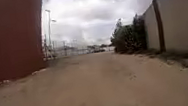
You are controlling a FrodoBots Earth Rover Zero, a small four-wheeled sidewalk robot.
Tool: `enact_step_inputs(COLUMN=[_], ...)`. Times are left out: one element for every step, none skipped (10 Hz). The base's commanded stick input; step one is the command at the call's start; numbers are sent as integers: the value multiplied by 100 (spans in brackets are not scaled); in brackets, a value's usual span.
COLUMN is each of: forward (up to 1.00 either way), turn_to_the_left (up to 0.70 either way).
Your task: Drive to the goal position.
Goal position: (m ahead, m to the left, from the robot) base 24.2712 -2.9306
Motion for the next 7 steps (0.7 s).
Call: enact_step_inputs(forward=[100,100,100,100,100,100,100], turn_to_the_left=[0,0,0,0,0,0,0])
